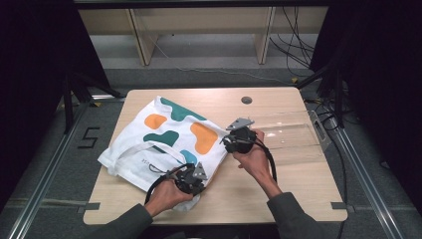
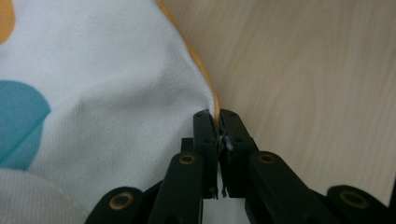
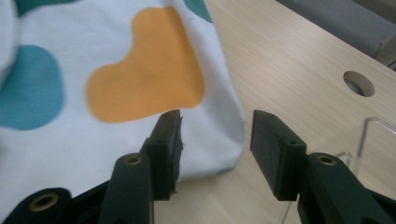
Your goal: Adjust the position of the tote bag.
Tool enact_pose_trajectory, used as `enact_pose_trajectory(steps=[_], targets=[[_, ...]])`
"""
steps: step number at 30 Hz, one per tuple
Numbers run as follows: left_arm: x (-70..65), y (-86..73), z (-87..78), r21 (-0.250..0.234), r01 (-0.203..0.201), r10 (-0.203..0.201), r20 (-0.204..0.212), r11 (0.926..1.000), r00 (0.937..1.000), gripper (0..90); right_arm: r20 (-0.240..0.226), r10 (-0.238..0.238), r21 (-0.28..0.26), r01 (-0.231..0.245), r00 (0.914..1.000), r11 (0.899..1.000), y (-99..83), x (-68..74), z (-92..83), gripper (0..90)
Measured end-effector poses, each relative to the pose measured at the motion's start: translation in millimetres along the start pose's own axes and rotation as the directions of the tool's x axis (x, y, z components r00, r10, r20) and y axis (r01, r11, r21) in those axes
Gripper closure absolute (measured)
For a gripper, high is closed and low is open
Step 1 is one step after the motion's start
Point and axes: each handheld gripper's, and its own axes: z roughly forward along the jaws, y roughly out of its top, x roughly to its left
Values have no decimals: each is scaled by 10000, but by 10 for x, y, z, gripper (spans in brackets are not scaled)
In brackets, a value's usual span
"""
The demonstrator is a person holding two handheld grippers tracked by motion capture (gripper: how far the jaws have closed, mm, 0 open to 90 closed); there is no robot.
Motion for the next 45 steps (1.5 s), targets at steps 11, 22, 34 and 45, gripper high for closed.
enact_pose_trajectory(steps=[11,22,34,45], targets=[[74,457,242,-870,375,-373,44,9955,9993,804,-286,520,-115,-523,9982,9986,-297,-82,-476,508],[277,-166,-913,-2293,916,-1072,-566,9690,9926,500,-1475,334,410,-277,9885,9988,-440,135,-580,422],[500,-1233,-1308,-1865,2400,-2807,-2370,9527,9301,363,-3626,-1705,1362,2331,9162,9629,-545,1047,-343,385],[564,-1379,-1330,-2397,3005,-3607,-2697,9232,8929,302,-2919,-3229,2055,3887,9003,8982,-660,1213,-133,500]])
